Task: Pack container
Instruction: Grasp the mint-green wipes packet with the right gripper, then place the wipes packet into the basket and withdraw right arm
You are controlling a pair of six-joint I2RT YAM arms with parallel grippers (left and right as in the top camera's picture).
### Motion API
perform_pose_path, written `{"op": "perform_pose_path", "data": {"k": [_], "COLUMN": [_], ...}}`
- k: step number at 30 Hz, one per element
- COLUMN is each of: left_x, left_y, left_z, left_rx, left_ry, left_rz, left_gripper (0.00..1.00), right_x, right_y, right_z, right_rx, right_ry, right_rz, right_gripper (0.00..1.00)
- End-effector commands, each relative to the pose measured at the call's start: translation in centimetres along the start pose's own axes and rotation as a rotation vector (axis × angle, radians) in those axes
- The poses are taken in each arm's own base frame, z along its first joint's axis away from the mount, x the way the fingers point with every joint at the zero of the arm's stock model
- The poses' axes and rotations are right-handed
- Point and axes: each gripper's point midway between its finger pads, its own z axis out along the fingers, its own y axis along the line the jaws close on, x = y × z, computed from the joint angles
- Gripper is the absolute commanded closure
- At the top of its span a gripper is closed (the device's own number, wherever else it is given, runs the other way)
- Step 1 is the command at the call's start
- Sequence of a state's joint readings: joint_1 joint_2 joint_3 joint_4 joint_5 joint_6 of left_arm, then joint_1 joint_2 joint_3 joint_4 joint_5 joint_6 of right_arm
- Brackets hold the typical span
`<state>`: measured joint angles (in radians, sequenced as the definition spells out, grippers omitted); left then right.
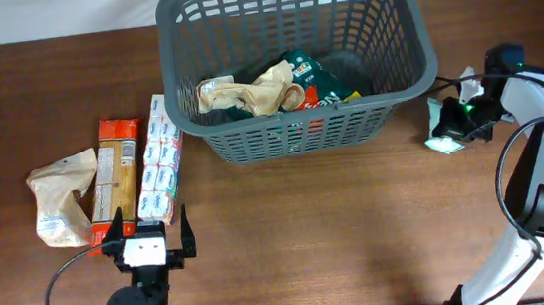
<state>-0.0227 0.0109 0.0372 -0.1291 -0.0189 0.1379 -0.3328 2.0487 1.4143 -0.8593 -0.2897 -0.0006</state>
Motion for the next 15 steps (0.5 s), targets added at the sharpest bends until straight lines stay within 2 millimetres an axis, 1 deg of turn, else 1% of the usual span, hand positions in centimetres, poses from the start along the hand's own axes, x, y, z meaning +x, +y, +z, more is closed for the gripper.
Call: {"op": "perform_pose_path", "data": {"k": [1, 2, 4, 7, 9, 11, 12, 13, 14, 15], "left_x": [0.1, 0.1, 0.1, 0.1, 0.1, 0.1, 0.1, 0.1, 0.1, 0.1], "left_y": [0.3, 0.3, 0.3, 0.3, 0.3, 0.3, 0.3, 0.3, 0.3, 0.3], "left_z": [0.0, 0.0, 0.0, 0.0, 0.0, 0.0, 0.0, 0.0, 0.0, 0.0], "left_rx": [-0.017, -0.017, -0.017, -0.017, -0.017, -0.017, -0.017, -0.017, -0.017, -0.017], "left_ry": [0.000, 0.000, 0.000, 0.000, 0.000, 0.000, 0.000, 0.000, 0.000, 0.000], "left_rz": [0.012, 0.012, 0.012, 0.012, 0.012, 0.012, 0.012, 0.012, 0.012, 0.012], "left_gripper": [0.01, 0.01, 0.01, 0.01, 0.01, 0.01, 0.01, 0.01, 0.01, 0.01], "right_x": [-1.5, -2.1, -3.9, -7.1, -9.0, -10.2, -10.4, -10.5, -10.4, -10.1], "right_y": [-0.5, -0.4, 0.1, 1.6, 3.2, 5.3, 6.6, 7.7, 9.5, 11.1], "right_z": [-1.9, -2.9, -6.2, -13.1, -18.5, -24.2, -26.9, -29.0, -31.6, -33.6], "right_rx": [0.021, 0.019, 0.021, 0.022, 0.023, 0.022, 0.017, 0.011, 0.003, -0.003], "right_ry": [-0.032, -0.049, -0.108, -0.243, -0.357, -0.478, -0.536, -0.584, -0.646, -0.692], "right_rz": [0.026, 0.029, 0.023, -0.006, -0.040, -0.086, -0.114, -0.140, -0.178, -0.225], "right_gripper": [0.96, 0.96, 0.96, 0.96, 0.97, 0.96, 0.97, 0.96, 0.96, 0.97]}}
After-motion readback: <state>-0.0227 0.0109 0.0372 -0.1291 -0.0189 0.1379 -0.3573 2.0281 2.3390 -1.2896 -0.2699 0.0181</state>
